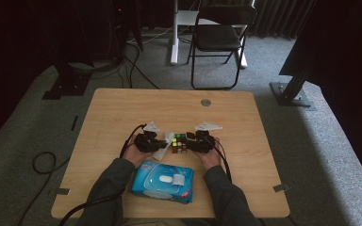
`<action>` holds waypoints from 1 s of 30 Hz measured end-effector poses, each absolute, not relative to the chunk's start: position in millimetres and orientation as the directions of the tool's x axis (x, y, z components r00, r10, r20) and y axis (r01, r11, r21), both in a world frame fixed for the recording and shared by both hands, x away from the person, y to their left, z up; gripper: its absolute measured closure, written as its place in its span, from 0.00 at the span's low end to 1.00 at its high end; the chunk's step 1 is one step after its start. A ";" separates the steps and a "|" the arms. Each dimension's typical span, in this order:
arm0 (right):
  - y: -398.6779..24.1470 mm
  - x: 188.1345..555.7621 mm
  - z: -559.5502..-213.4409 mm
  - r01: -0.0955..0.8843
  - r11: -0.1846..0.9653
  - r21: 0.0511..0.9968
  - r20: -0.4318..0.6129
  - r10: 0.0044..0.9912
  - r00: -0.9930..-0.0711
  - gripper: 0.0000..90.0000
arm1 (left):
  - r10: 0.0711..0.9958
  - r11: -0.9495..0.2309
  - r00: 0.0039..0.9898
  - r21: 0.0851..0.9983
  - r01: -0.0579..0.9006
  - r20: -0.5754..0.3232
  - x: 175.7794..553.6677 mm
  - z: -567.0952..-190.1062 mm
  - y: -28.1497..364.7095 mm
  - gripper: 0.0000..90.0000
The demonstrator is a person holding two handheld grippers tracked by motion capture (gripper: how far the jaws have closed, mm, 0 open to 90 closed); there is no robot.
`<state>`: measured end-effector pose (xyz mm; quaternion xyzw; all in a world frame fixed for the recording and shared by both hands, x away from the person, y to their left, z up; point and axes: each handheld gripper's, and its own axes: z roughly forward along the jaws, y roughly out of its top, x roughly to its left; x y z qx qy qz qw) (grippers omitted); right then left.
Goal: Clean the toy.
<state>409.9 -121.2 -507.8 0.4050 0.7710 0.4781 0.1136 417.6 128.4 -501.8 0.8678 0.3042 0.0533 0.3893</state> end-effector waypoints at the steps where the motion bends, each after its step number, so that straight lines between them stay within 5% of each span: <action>1: -121.3 410.0 -508.3 0.522 0.216 0.825 0.215 0.735 -0.643 0.66 | 0.569 -0.504 0.809 0.713 0.487 -0.149 418.2 -500.4 129.0 0.96; 11: -122.9 410.9 -511.4 0.554 0.190 0.811 0.249 0.745 -0.619 0.77 | 0.534 -0.377 0.816 0.802 0.464 -0.221 423.5 -470.9 130.9 0.96; 20: -123.5 409.8 -512.5 0.557 0.176 0.812 0.259 0.746 -0.613 0.78 | 0.550 -0.448 0.794 0.711 0.541 -0.258 434.4 -493.6 116.5 0.96; 30: -120.1 404.6 -511.2 0.566 0.158 0.809 0.255 0.773 -0.580 0.79 | 0.585 -0.501 0.790 0.684 0.531 -0.184 436.6 -493.8 116.0 0.96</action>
